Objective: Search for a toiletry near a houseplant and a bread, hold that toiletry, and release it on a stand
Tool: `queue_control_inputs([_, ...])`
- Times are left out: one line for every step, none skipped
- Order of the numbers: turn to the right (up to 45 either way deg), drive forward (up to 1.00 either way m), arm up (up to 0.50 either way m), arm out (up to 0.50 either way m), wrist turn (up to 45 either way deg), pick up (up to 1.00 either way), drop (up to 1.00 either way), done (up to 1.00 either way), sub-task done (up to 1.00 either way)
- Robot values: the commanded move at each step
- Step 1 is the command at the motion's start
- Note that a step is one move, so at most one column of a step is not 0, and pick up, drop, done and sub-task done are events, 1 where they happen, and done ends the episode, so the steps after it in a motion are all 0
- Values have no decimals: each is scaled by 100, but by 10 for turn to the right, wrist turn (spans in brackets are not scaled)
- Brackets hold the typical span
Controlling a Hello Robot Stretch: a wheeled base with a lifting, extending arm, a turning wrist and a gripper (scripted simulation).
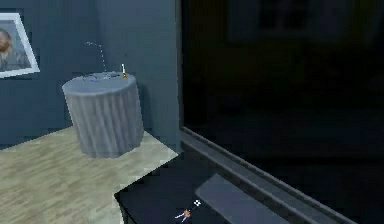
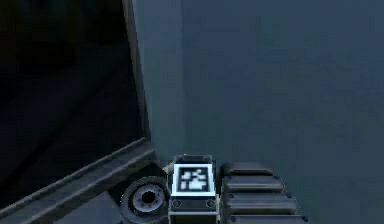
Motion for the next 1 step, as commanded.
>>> queue_control_inputs([-330,0,0,0,0,0,0,0,0])
